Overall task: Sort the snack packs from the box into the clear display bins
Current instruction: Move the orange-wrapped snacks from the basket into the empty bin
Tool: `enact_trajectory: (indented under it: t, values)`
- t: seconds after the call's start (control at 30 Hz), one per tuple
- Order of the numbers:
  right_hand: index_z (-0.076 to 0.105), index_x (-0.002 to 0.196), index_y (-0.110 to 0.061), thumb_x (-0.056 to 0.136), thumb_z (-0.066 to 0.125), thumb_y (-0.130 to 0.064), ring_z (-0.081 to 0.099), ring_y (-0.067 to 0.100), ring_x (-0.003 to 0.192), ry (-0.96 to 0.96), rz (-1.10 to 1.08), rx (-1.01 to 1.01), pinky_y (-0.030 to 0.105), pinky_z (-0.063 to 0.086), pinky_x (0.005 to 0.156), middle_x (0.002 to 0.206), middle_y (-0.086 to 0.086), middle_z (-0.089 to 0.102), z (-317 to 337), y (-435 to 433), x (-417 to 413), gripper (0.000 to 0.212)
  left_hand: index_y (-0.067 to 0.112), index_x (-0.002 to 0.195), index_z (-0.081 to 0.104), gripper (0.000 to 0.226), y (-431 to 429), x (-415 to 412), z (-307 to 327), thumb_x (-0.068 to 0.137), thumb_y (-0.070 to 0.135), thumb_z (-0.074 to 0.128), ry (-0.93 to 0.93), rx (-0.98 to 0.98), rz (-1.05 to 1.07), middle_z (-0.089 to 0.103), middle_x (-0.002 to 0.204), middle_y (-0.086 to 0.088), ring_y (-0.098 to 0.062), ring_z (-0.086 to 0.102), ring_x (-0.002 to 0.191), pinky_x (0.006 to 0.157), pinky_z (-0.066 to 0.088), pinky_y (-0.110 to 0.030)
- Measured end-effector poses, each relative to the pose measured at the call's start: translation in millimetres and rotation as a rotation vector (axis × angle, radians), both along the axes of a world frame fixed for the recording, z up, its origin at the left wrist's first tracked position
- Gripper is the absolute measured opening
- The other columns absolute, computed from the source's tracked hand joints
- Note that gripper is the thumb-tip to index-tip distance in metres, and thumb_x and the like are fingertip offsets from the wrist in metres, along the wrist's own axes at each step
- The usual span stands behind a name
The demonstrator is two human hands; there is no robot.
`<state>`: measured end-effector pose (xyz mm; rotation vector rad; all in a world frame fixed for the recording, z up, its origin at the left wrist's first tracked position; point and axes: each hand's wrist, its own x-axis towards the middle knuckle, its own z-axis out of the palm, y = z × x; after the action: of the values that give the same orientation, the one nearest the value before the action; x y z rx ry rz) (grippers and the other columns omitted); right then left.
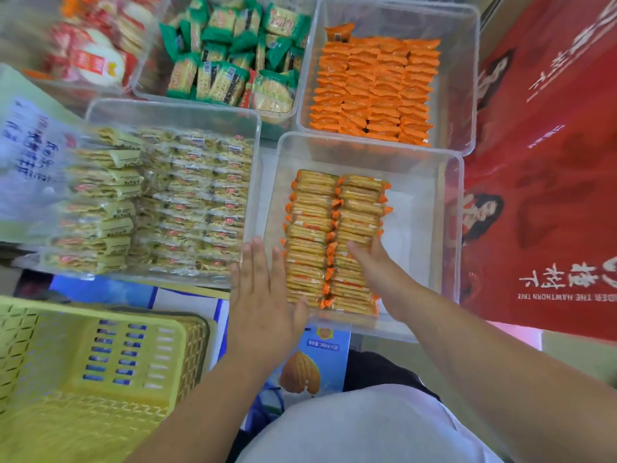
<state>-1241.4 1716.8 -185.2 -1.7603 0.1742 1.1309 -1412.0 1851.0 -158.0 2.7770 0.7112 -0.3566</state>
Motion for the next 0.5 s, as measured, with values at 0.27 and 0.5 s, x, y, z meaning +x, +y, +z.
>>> enact_trajectory:
  t: [0.27,0.5]
  values:
    - [-0.016,0.157,-0.041,0.092,0.053,-0.068,0.02,0.029,0.153,0.152,-0.054,-0.08,0.06,0.026,0.119,0.169,-0.013,0.006,-2,-25,-7,0.099,0.009,0.163,-0.001,0.085,0,1,-1,0.096,0.057,0.021,-0.024,0.014,0.015,-0.022,0.166,-0.018,-0.034,-0.023,0.155,0.126,-0.014,-0.048]
    - [-0.008,0.159,-0.04,0.092,0.059,-0.063,0.033,0.033,0.146,-0.011,-0.028,-0.143,0.051,0.035,0.108,0.167,0.0,0.022,25,-32,-7,0.097,0.021,0.165,0.003,0.082,7,-1,26,0.102,0.062,0.037,-0.068,-0.136,0.031,-0.021,0.169,-0.015,-0.028,-0.022,0.156,0.124,-0.013,-0.043]
